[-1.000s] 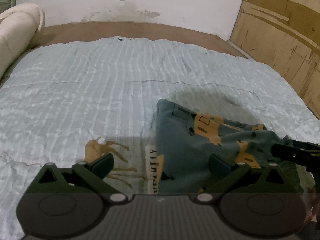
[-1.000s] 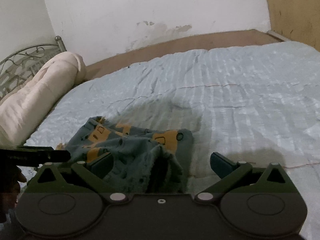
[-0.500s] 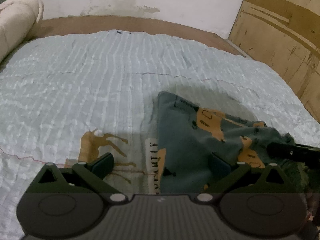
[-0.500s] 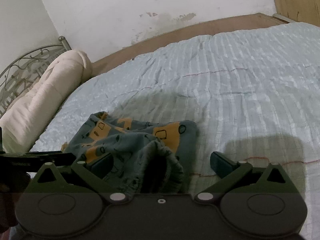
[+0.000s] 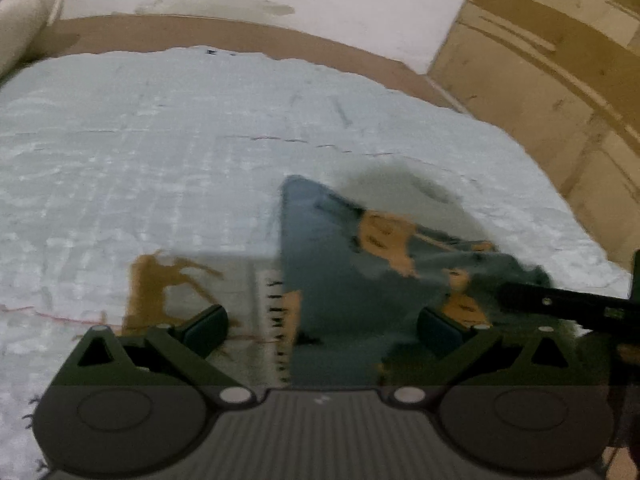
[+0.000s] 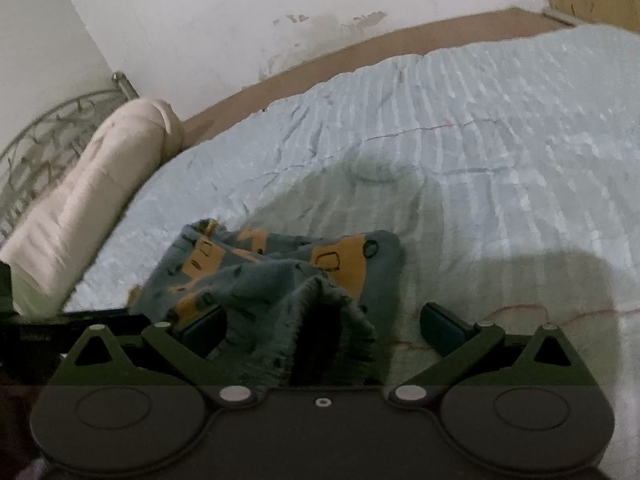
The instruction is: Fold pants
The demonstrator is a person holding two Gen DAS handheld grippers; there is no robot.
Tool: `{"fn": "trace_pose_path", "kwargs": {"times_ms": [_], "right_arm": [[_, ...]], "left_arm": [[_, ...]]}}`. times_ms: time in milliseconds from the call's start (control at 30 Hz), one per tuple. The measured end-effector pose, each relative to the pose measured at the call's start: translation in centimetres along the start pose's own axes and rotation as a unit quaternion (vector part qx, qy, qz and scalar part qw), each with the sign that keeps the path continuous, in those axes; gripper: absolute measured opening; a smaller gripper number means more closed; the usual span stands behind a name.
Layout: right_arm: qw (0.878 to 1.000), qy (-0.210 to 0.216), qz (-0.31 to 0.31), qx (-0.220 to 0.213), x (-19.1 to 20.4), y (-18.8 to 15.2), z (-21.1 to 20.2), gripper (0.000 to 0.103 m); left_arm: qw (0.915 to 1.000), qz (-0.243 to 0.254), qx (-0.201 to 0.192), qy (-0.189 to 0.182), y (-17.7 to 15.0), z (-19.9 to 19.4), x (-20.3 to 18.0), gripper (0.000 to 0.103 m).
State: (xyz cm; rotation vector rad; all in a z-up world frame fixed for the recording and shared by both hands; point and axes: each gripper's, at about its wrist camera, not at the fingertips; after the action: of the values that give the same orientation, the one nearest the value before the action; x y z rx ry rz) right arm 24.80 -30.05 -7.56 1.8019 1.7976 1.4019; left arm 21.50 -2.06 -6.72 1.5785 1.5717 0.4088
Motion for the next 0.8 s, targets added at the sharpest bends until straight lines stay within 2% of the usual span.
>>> {"fn": "trace_pose_path", "kwargs": {"times_ms": [67,200,467,700,800], "right_arm": [[1.0,0.006,0.006,0.002,0.0,0.0,-0.1,0.102],[1.0,0.012,0.004,0.005,0.5,-0.3,-0.2,0.102],[1.0,0.015,0.022,0.004,0.2,-0.3,-0.4,0.102],[1.0,0.0,0.017,0.008,0.4,-0.1,-0.5,0.096],[1.0,-0.01,0.016,0.006,0.4,-0.1,-0.6,0.088]], "left_arm": [[0.9999,0.008,0.009,-0.006,-0.1,0.4,-0.5,0.103],[0.9992,0.031,0.02,0.012,-0.5,0.9,-1.5,0.103],[0.9993,0.025,0.023,0.016,-0.4,0.8,-1.3,0.103],[0.9992,0.025,0.029,0.009,-0.1,0.6,-1.2,0.103],[0.9995,0.019,0.026,0.005,0.1,0.4,-1.0,0.103]]}}
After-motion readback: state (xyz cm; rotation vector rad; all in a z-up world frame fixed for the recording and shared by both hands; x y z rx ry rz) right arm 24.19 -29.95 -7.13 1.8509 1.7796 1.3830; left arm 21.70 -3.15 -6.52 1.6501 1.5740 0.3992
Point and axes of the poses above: each gripper's, at about its wrist camera, not at the fingertips, and z roughly the way its jaws point, x to its left, y to its top, and after that the axes turned 12 degrees about -x, right-handed
